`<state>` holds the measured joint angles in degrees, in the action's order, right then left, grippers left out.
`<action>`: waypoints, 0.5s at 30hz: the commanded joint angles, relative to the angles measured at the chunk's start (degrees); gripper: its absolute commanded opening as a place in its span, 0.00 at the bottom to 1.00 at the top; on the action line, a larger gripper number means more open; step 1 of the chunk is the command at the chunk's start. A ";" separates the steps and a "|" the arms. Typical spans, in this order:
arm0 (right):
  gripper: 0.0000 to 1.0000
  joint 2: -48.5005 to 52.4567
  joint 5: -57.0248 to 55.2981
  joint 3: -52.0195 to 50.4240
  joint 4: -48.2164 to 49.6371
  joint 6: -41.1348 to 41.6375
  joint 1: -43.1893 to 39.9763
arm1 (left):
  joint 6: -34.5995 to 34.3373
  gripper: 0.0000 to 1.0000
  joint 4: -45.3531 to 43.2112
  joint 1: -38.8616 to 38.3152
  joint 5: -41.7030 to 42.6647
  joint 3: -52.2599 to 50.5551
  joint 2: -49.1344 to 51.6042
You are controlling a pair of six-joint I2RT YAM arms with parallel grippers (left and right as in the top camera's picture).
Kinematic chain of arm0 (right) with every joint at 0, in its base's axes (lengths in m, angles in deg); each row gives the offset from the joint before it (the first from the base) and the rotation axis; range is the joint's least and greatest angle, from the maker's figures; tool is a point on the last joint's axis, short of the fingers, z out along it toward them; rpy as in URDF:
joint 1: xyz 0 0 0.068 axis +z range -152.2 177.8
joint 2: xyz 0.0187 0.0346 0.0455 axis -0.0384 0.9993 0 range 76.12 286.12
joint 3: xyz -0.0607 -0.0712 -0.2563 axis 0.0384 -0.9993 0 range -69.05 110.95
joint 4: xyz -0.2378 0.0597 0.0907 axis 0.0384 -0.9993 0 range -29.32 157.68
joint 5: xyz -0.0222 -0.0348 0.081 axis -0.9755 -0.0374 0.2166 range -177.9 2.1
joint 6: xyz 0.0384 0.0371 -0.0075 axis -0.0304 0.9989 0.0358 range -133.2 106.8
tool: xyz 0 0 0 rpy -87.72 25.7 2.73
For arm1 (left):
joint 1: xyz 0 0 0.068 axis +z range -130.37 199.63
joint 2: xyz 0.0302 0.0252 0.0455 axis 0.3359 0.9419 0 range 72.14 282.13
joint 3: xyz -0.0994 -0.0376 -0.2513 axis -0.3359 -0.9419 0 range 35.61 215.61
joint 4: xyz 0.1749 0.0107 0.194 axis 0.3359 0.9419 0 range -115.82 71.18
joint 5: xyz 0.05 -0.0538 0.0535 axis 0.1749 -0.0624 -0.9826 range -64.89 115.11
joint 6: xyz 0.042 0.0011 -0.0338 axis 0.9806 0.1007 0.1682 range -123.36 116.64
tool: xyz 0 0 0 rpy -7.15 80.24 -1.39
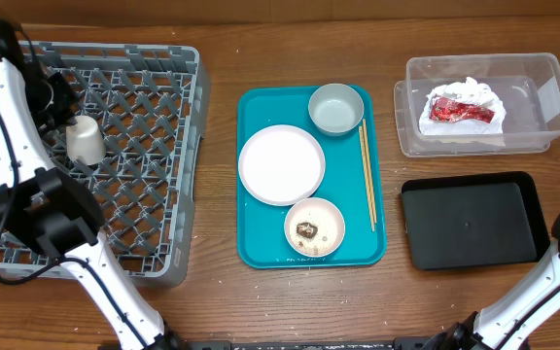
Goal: Sort waste into correct bins and load items into the dishwasher
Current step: 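Release the cup and move the left gripper toward the tray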
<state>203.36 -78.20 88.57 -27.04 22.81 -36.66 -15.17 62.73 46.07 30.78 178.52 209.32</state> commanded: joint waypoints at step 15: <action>1.00 -0.79 0.02 1.03 0.09 -0.28 -0.17 | -7.37 0.04 8.26 3.45 -1.40 7.17 -1.38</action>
<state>203.36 -78.22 88.57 -27.08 22.78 -36.66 -22.91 70.82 48.84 23.00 182.30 209.78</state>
